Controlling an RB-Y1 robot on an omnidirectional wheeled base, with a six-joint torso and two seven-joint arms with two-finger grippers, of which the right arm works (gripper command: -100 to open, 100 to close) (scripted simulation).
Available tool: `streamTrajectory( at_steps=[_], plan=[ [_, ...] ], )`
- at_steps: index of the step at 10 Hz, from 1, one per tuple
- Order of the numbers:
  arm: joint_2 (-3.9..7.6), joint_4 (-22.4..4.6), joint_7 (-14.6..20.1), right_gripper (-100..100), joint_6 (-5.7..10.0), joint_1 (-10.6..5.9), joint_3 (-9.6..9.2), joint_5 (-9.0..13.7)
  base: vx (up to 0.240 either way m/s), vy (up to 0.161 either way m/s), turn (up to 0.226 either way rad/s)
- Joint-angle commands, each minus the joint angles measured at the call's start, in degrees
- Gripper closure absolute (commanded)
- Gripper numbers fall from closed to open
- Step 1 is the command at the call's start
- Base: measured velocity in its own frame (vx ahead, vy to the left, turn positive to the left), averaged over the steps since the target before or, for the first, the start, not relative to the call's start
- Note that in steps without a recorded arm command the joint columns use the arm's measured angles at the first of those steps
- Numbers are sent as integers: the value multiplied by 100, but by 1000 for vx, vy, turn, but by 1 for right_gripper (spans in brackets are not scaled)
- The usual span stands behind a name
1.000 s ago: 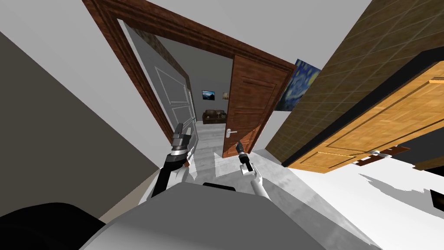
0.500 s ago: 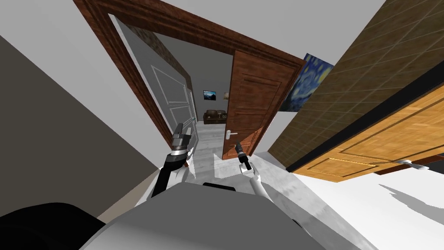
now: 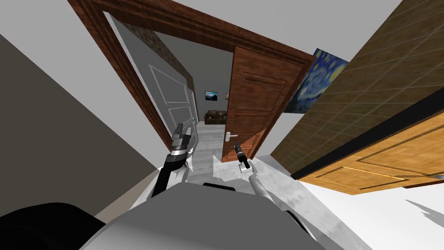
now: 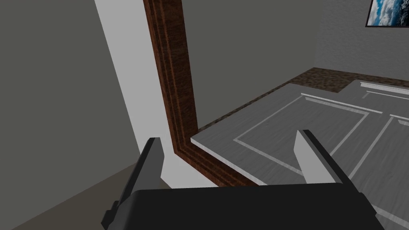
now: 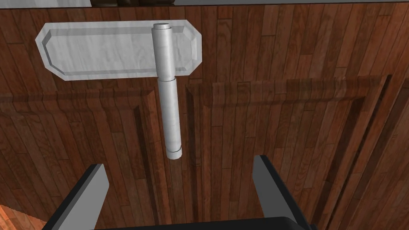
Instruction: Push the door open
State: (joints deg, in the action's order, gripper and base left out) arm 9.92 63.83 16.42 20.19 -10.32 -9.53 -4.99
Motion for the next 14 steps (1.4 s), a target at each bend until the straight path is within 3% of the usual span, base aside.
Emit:
streamTrajectory(
  at_steps=[1, 12, 13, 14],
  plan=[
    [24, -171, 40, -100, -45, -104, -34, -3, 142, -95, 74],
    [-67, -333, -71, -100, 29, -164, 124, 33, 163, 22, 25],
    [-67, -333, -71, 100, 29, -164, 124, 33, -11, -3, -3],
    [-67, -333, -71, 100, 29, -164, 124, 33, -24, -8, 7]
  ],
)
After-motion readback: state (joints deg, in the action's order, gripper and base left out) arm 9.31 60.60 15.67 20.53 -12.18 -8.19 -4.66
